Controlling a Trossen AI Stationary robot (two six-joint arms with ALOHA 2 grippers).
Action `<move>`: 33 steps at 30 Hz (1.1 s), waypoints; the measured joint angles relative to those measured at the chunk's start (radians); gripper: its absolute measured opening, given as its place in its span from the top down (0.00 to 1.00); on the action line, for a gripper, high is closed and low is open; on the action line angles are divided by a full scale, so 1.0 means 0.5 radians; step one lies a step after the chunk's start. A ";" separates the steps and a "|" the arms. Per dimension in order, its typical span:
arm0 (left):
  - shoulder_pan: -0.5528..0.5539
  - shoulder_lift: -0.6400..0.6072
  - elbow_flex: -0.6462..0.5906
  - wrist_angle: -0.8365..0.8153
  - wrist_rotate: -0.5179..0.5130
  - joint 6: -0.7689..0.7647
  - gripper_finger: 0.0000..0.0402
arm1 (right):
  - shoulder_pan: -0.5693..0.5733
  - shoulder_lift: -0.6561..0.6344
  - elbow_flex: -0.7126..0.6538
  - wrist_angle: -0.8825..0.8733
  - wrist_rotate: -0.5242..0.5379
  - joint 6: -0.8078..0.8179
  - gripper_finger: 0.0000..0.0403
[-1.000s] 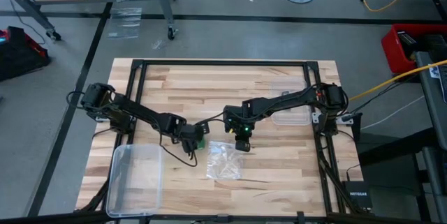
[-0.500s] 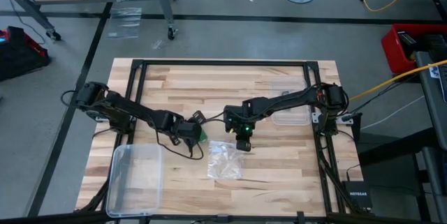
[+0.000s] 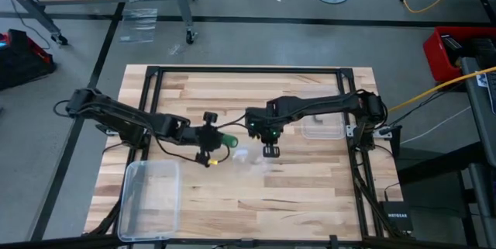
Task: Roll bandage
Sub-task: Put the bandage into the zip bag
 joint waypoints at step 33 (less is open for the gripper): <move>0.177 0.048 -0.373 1.715 -0.180 -0.991 0.79 | 0.002 -0.002 0.110 0.008 0.418 0.144 1.00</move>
